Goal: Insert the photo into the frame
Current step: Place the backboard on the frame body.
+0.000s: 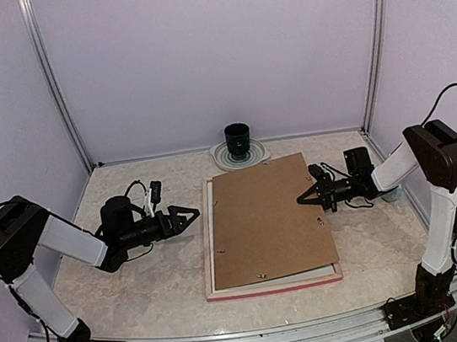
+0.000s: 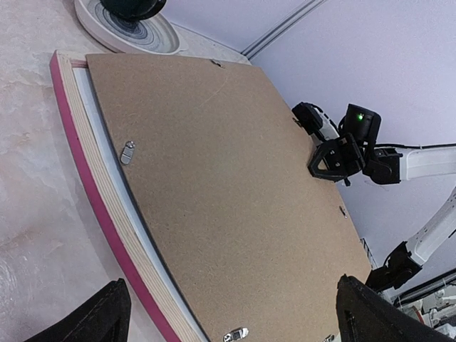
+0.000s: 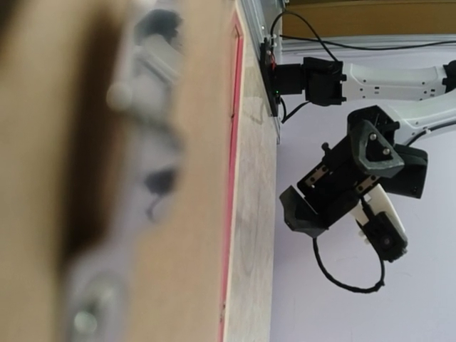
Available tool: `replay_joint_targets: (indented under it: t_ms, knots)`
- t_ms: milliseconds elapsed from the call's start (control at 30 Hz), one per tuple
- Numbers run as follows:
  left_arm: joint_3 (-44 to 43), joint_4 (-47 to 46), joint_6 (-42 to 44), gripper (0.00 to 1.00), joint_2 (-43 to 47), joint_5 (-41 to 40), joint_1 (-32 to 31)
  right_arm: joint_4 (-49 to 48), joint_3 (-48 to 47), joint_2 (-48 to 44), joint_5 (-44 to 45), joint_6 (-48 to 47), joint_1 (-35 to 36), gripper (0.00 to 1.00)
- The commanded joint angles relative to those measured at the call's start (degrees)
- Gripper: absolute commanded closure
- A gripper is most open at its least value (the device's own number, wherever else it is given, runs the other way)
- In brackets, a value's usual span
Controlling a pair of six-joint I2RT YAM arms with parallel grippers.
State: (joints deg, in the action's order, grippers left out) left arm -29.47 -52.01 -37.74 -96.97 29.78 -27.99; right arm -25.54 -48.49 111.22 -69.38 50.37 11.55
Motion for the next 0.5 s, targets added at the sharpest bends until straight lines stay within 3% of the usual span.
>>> replay_joint_targets:
  t_ms: [0, 467]
  knots:
    - [0.0, -1.7, -0.4, 0.01, -1.1, 1.3, 0.4, -1.2, -1.2, 1.2, -2.1, 0.1, 0.8, 1.00]
    - [-0.4, -1.8, -0.9, 0.01, -2.0, 1.7, 0.4, -2.0, -1.4, 0.5, -2.9, 1.5, 1.4, 1.00]
